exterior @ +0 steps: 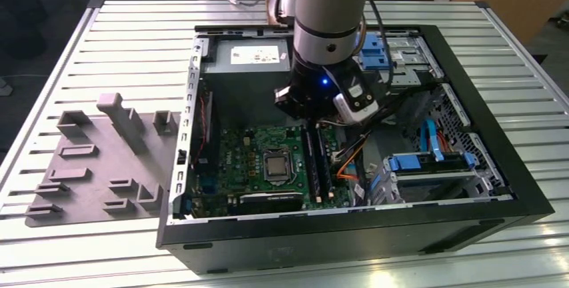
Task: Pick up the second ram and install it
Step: 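Press down the second ram until it locks into place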
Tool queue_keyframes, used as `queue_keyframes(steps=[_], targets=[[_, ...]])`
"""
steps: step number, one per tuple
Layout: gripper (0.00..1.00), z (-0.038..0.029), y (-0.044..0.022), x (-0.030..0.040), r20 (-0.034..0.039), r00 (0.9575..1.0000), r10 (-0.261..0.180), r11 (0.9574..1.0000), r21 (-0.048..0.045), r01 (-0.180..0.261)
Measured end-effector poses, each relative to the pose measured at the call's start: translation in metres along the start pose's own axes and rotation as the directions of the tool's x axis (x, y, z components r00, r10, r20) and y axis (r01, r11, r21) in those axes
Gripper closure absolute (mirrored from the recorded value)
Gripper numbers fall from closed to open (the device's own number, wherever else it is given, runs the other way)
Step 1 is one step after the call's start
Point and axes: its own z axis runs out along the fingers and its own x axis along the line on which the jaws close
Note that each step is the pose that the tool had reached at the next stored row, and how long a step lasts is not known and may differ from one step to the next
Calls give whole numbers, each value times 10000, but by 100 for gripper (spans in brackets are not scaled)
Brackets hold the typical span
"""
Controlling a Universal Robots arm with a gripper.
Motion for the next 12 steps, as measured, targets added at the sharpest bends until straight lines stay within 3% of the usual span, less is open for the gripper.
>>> queue_keyframes(steps=[12], targets=[[89,-45,-4,-1,0,10000,0,10000,3,0]])
